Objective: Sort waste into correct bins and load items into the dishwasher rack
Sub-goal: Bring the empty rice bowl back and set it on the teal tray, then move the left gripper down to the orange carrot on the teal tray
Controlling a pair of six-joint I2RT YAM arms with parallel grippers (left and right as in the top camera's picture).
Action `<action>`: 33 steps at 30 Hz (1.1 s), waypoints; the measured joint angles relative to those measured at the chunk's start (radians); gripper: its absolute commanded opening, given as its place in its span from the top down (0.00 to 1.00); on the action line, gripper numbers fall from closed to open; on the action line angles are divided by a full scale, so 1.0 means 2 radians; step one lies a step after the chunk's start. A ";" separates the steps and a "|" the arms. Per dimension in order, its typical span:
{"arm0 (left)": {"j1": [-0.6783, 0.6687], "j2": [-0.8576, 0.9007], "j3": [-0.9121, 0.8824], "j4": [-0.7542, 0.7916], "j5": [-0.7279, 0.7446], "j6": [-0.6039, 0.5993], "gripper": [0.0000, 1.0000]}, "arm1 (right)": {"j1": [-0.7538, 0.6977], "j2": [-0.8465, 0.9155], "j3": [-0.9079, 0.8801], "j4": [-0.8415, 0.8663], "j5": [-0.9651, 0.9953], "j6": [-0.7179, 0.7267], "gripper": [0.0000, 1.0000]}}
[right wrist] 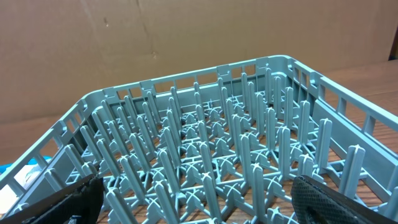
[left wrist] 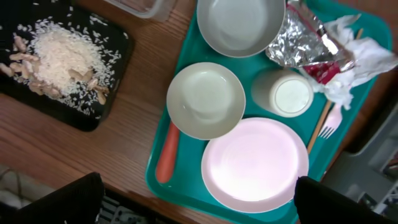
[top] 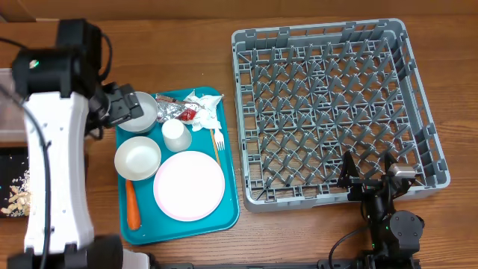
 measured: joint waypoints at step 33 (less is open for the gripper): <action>0.000 -0.210 -0.449 0.164 0.053 -0.075 0.00 | 0.000 0.000 0.000 0.000 0.000 0.000 0.00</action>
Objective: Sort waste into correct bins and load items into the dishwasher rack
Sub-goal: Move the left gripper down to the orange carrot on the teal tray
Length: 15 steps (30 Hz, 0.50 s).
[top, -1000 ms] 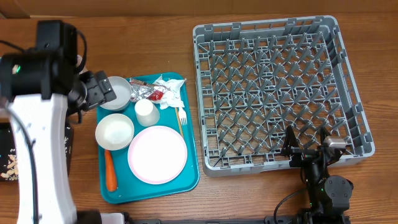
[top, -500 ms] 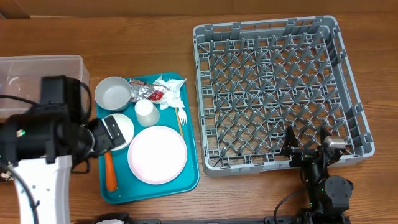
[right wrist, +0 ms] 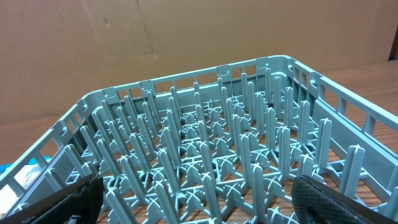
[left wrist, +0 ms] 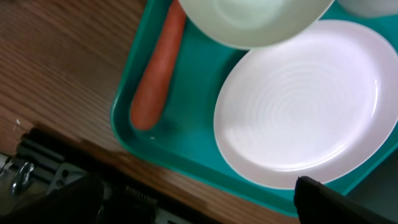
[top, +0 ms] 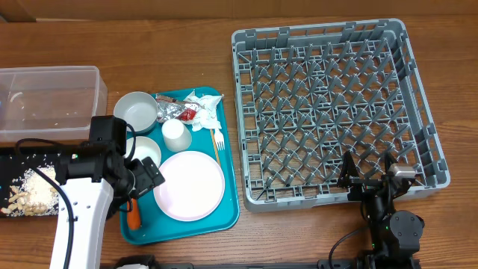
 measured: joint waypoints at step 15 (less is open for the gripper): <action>0.000 -0.001 -0.011 0.071 -0.080 -0.004 0.00 | 0.000 0.000 0.000 0.000 0.000 0.000 0.00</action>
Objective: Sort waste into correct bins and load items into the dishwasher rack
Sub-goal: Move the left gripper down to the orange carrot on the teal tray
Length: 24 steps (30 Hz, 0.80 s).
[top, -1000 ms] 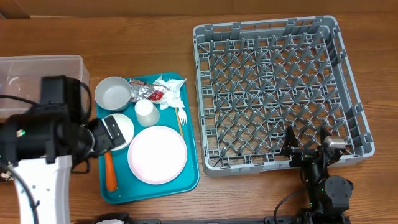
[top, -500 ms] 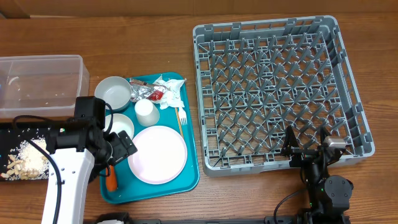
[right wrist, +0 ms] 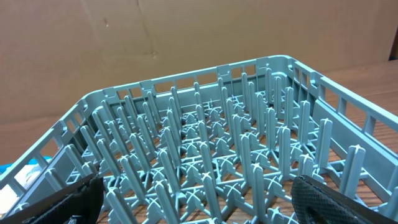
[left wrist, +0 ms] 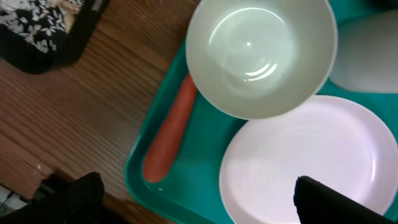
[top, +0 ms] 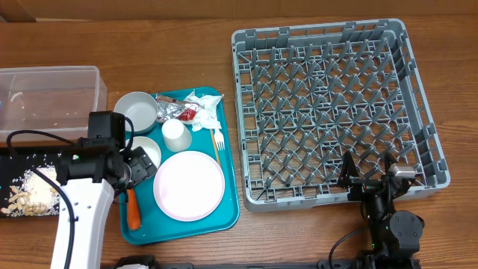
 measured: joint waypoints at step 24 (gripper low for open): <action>0.011 0.064 -0.121 0.179 0.031 0.019 0.01 | 0.000 0.000 0.000 0.000 0.000 0.000 0.00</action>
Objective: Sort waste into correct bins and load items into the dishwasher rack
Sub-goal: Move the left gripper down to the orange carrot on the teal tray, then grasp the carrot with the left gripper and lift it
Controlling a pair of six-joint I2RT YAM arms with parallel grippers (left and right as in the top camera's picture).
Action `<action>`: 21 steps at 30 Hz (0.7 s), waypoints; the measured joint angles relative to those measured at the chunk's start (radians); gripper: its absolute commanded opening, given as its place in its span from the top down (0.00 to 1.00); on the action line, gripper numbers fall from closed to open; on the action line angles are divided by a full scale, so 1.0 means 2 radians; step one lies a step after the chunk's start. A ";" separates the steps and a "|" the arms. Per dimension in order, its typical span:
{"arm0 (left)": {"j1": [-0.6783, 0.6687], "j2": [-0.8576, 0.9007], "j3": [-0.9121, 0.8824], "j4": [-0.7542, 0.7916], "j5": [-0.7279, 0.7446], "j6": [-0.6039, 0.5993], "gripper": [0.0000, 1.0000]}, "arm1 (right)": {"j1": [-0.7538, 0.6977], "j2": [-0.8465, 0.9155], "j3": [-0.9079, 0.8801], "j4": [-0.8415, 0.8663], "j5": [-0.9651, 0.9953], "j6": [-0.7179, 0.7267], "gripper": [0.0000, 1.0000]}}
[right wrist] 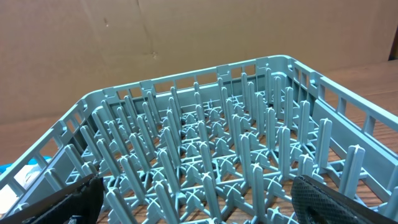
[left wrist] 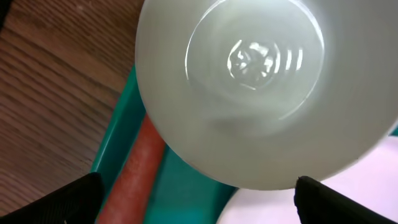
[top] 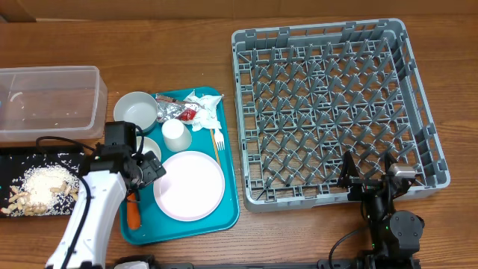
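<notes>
A pale green bowl on the teal tray fills the left wrist view. My left gripper hangs open close above it, its dark fingers wide at the bottom corners. An orange carrot-like stick lies beside the bowl. The tray also carries a pink plate, a white cup, a grey bowl, crumpled foil and napkin and a fork. My right gripper rests open at the near edge of the grey dishwasher rack.
A clear plastic bin stands at the far left. In front of it lies a black tray with rice and scraps. The rack sits right of the teal tray with a narrow strip of wood between them.
My left gripper has come down closer to the pale green bowl and shifted slightly right, so the bowl now fills its view. The right arm has not moved.
My left arm first hung high over the tray's back left, seeing the whole tray. Then it was low over the carrot-like stick and the plate. Then it stood over the pale green bowl, and now sits close above that bowl, still open.
</notes>
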 measured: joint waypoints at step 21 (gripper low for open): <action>0.087 0.026 -0.002 -0.025 0.041 0.072 0.15 | 0.000 0.000 0.000 0.000 0.000 0.000 0.00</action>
